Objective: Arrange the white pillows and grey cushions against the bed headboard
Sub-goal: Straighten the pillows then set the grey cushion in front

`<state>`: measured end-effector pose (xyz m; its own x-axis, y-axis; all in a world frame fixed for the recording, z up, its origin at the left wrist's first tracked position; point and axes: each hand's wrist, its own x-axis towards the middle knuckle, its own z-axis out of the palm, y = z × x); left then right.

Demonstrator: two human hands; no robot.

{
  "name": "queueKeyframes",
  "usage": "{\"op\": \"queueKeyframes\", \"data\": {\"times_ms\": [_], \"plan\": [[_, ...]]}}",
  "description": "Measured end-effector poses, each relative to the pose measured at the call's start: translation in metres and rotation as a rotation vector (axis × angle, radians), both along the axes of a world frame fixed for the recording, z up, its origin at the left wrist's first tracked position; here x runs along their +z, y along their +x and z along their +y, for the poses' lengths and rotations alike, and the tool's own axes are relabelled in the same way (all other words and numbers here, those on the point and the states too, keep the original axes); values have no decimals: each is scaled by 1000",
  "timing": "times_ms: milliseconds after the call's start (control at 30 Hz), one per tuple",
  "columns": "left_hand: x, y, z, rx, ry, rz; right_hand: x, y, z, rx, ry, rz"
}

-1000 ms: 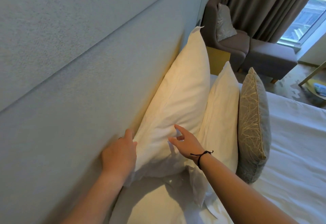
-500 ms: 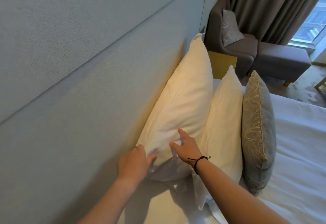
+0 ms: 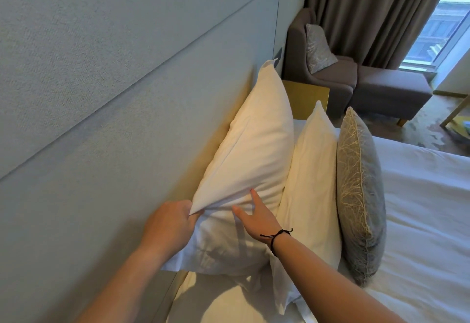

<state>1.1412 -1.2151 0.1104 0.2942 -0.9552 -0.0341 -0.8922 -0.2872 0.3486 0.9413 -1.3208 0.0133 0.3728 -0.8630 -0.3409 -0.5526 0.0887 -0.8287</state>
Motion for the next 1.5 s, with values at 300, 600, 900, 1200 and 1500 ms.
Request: {"op": "queueKeyframes", "data": {"times_ms": [300,600,900,1200,1500], "plan": [[4,15,0,23,97,28,-8,-6,-4,85,-54,54],[-10,-3,-90,122,99,400,0,-5,-46,-223,-64,-78],[-15,-14,-228,176,195,481,21,-25,-145,-344,-52,-196],[-37,-25,-381,91,40,323,-32,-22,-229,-469,-109,-283],[-18,-16,-412,-176,10,-452,-54,-19,-278,-509,-92,-324]]}}
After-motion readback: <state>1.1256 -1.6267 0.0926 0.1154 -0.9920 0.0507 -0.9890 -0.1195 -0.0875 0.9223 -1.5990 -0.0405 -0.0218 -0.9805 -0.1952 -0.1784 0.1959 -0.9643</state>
